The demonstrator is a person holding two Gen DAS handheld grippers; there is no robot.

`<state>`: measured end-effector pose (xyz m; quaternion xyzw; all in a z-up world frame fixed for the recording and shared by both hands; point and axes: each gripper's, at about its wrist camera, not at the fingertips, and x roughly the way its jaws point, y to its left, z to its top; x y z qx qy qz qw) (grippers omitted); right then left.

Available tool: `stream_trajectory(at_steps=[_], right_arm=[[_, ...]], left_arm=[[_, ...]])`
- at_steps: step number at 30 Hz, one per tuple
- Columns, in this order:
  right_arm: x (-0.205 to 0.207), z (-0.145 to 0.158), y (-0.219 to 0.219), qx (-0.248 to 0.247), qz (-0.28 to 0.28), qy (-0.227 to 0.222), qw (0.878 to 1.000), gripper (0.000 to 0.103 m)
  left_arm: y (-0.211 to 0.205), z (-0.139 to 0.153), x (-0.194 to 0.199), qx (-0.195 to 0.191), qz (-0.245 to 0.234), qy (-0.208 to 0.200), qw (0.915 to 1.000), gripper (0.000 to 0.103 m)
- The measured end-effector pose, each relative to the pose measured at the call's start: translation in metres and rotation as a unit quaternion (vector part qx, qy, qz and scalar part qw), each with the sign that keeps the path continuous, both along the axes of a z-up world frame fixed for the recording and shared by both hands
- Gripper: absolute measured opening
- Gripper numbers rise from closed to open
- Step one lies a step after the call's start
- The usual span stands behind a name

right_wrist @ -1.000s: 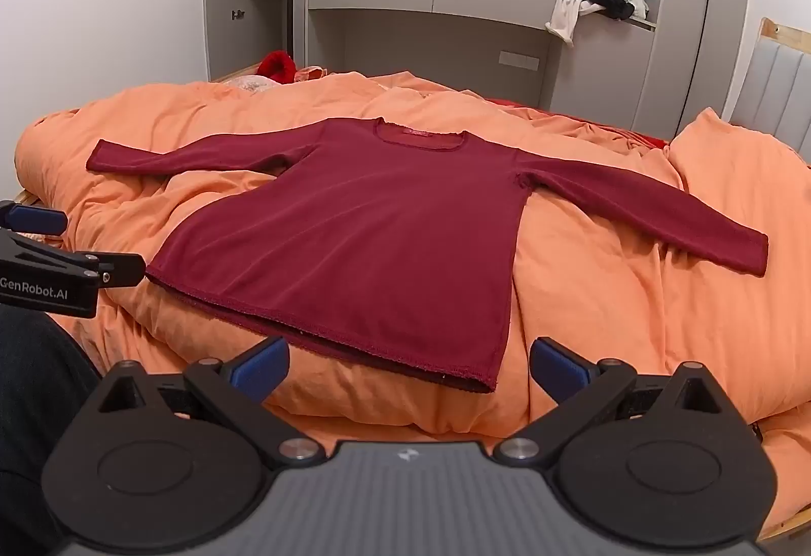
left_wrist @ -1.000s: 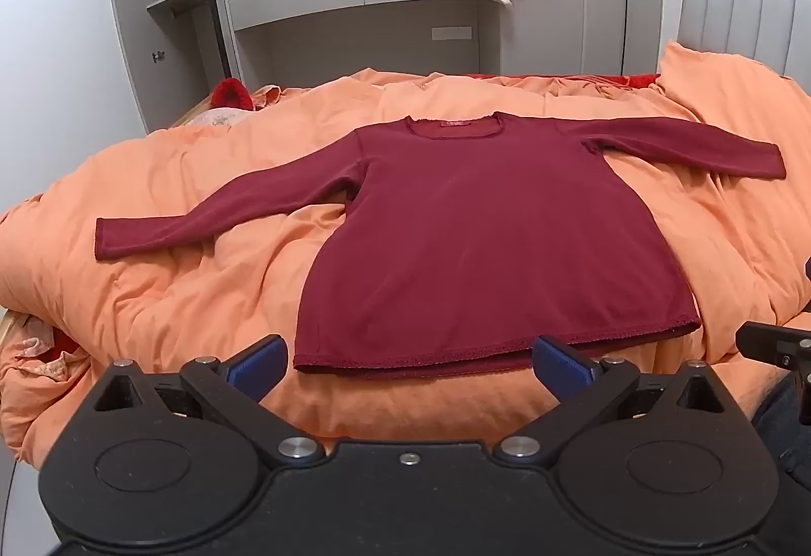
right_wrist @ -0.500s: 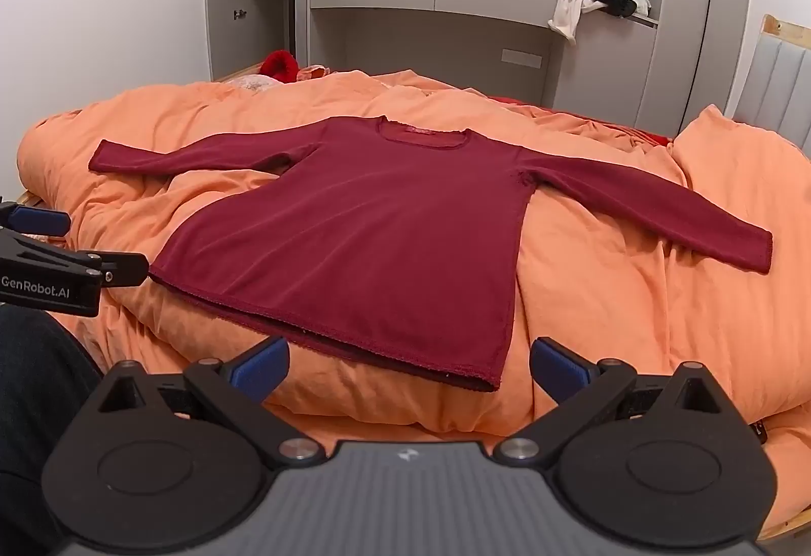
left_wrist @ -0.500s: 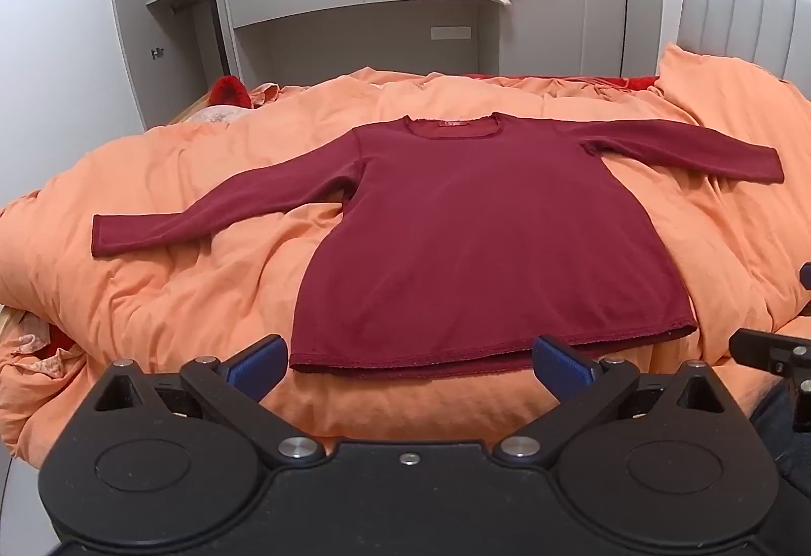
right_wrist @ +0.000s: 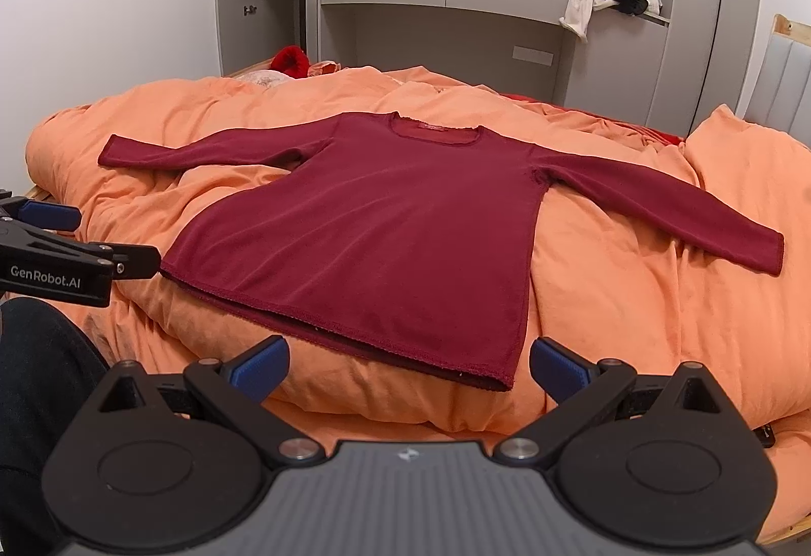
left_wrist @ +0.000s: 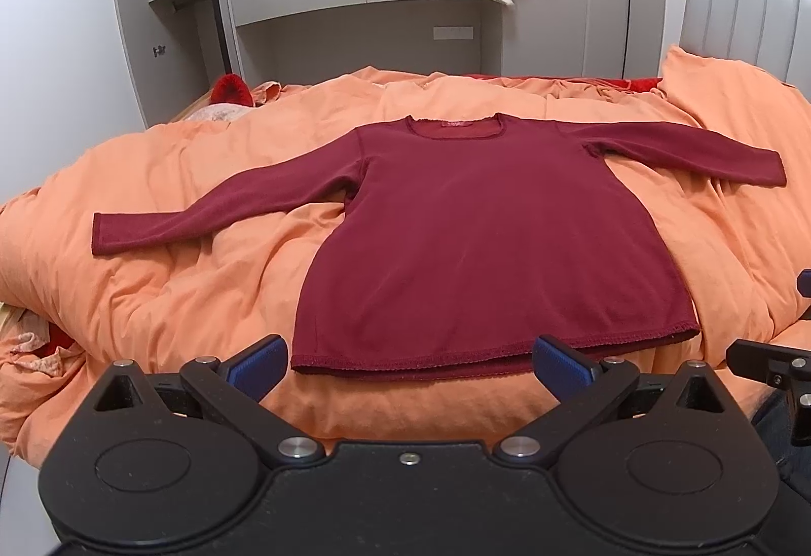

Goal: Fold small clothes

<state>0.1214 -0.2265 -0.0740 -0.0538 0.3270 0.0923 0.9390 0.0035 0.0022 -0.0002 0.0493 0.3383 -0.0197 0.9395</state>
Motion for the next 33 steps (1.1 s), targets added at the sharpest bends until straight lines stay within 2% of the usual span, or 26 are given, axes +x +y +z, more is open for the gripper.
stream_trajectory(at_steps=[33], right_arm=[[0.0005, -0.0004, -0.0034, 0.006, -0.006, 0.000, 1.000, 0.103]], left_arm=[[0.0000, -0.0035, 0.0024, -0.005, 0.005, 0.007, 1.0000, 0.103]])
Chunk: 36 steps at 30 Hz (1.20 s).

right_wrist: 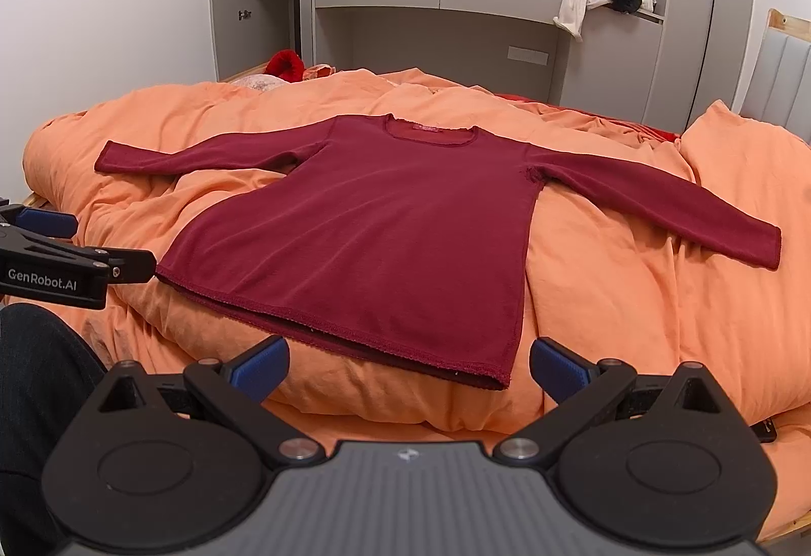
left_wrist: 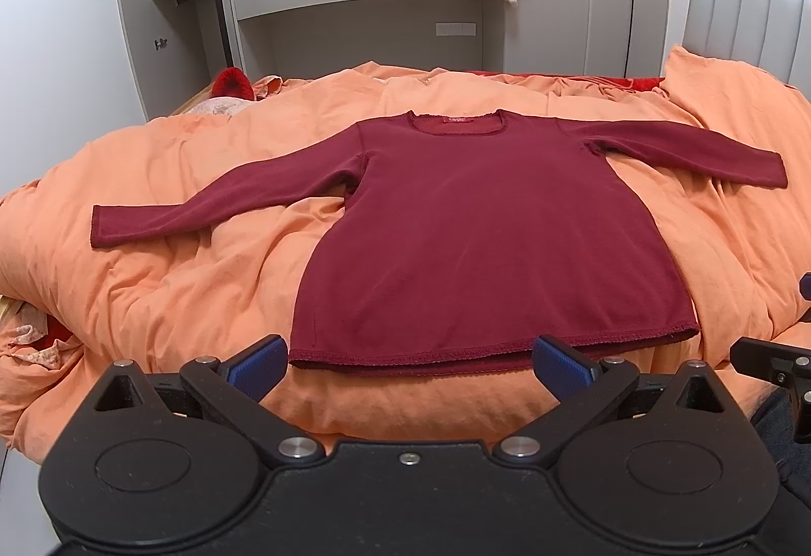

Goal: Fold small clothes

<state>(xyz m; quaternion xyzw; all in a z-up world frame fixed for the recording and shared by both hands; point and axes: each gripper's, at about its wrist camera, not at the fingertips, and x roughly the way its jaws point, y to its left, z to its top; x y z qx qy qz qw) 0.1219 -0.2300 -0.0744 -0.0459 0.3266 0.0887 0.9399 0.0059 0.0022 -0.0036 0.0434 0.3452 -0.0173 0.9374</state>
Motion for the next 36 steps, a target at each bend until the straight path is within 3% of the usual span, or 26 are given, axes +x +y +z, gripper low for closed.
stream_trajectory(at_steps=[36], right_arm=[[0.0008, -0.0007, 0.0003, -0.001, 0.003, 0.000, 1.000, 0.103]], left_arm=[[0.0002, 0.0023, -0.0006, -0.001, -0.002, -0.002, 1.0000, 0.103]])
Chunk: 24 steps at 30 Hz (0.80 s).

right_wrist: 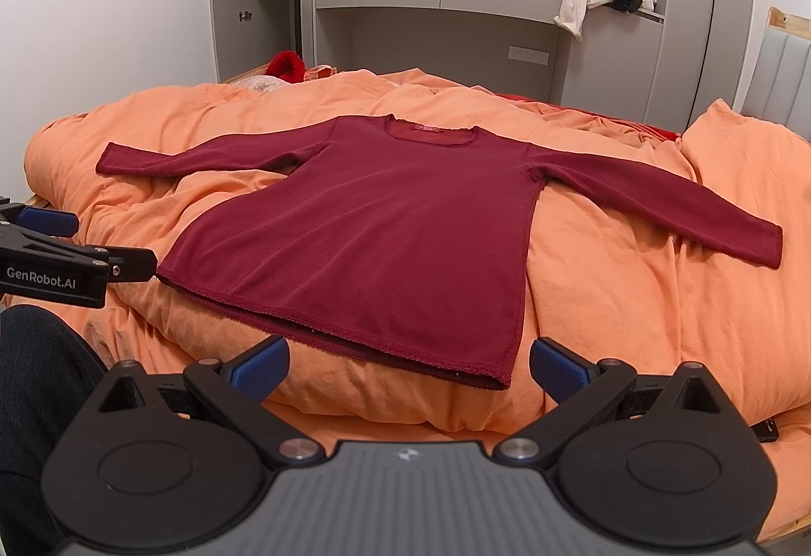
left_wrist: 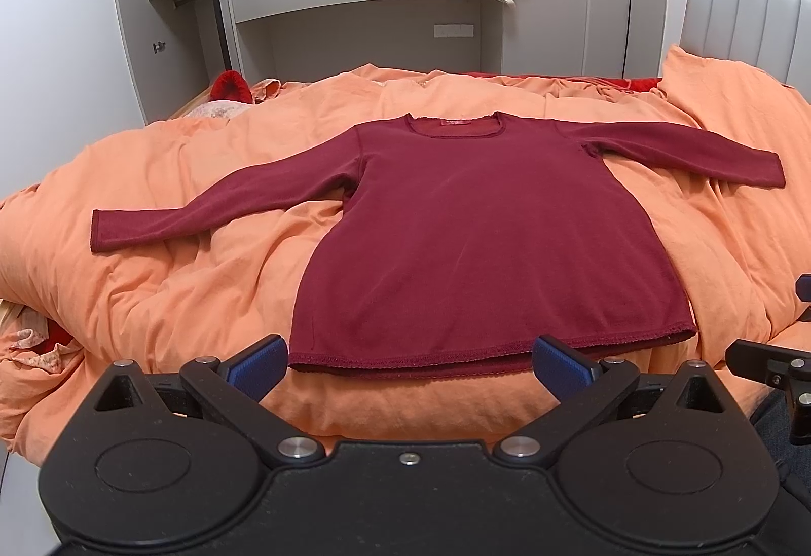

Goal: Fold small clothes

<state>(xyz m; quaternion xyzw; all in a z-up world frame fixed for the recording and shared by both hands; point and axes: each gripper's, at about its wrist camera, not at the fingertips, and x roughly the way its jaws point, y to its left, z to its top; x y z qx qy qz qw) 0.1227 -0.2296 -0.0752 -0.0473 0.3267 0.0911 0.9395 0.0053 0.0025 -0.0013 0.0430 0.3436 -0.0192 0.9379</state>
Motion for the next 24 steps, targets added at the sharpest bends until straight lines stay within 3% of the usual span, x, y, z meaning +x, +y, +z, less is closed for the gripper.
stream_trajectory(at_steps=[24], right_arm=[[-0.0032, 0.0007, -0.0061, 0.003, -0.008, -0.006, 1.000, 0.103]], left_arm=[[0.0004, 0.0038, -0.0037, 0.000, 0.000, -0.002, 1.0000, 0.103]])
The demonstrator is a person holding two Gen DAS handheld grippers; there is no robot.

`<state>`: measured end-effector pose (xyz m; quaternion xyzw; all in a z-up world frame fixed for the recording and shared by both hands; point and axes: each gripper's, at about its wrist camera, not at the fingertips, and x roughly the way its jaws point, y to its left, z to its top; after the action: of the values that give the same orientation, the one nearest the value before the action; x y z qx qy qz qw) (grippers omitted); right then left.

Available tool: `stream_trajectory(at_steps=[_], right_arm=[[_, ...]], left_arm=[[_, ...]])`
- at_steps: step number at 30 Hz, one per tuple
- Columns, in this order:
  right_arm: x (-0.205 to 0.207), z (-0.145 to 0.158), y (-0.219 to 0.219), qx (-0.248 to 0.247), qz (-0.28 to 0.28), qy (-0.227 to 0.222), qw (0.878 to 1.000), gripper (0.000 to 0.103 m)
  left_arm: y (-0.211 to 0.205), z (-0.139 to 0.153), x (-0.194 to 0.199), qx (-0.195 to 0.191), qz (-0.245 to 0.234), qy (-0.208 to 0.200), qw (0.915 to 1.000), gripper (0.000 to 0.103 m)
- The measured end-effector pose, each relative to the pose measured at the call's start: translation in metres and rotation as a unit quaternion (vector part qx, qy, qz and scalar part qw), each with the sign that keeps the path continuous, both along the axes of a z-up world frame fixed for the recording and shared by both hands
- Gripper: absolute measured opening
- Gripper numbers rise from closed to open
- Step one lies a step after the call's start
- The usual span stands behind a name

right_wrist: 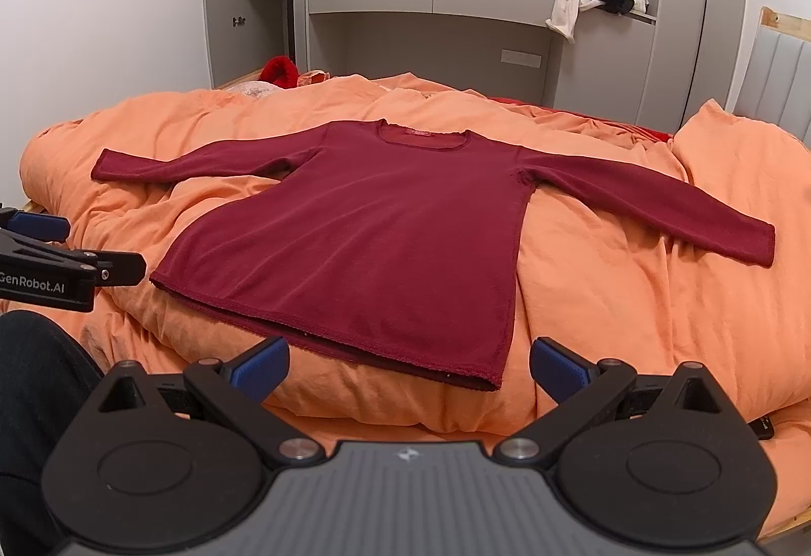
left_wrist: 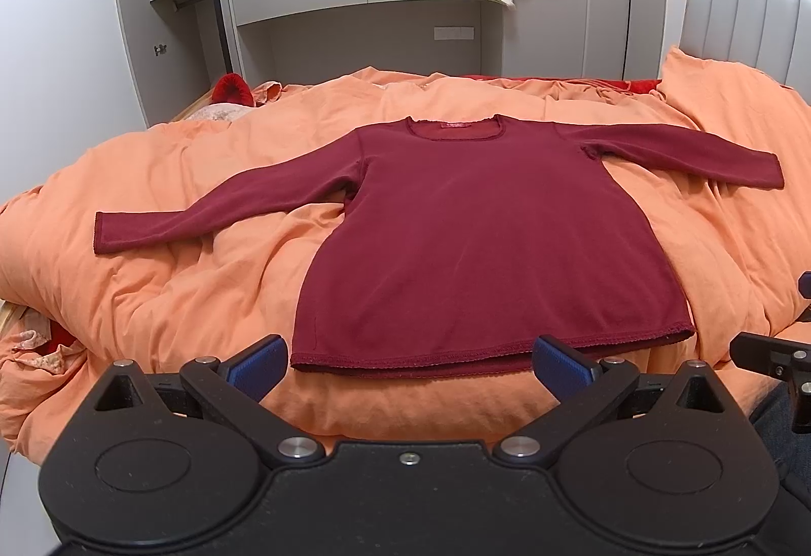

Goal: Fold small clothes

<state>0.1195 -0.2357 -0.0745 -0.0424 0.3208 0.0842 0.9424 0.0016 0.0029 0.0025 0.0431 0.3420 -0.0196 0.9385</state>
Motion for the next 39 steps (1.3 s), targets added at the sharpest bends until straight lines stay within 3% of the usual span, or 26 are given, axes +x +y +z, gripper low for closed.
stream_trajectory(at_steps=[15, 21, 25, 28, 33, 36, 39], right_arm=[[0.003, -0.001, -0.003, -0.002, -0.009, -0.001, 1.000, 0.103], [0.025, -0.003, -0.029, -0.006, -0.028, -0.025, 0.999, 0.103], [0.062, -0.004, -0.078, -0.026, -0.077, -0.067, 0.994, 0.103], [0.094, -0.010, -0.134, -0.001, -0.121, -0.110, 0.987, 0.103], [0.157, -0.035, -0.236, 0.060, -0.204, -0.101, 0.972, 0.103], [0.185, -0.058, -0.292, 0.103, -0.257, -0.105, 0.955, 0.100], [0.204, -0.082, -0.346, 0.187, -0.304, -0.097, 0.929, 0.092]], left_arm=[[-0.003, 0.001, 0.000, 0.006, 0.001, 0.001, 1.0000, 0.103], [-0.011, 0.003, 0.010, 0.009, -0.008, -0.001, 0.9999, 0.103], [-0.017, 0.002, 0.021, 0.013, -0.014, -0.004, 0.9998, 0.103], [-0.021, 0.001, 0.029, 0.017, -0.016, -0.006, 0.9997, 0.103], [-0.017, -0.005, 0.048, 0.000, -0.023, 0.006, 0.9997, 0.103], [-0.013, -0.011, 0.062, -0.002, -0.018, 0.015, 0.9997, 0.102], [-0.008, -0.013, 0.077, -0.006, -0.009, 0.017, 0.9998, 0.102]])
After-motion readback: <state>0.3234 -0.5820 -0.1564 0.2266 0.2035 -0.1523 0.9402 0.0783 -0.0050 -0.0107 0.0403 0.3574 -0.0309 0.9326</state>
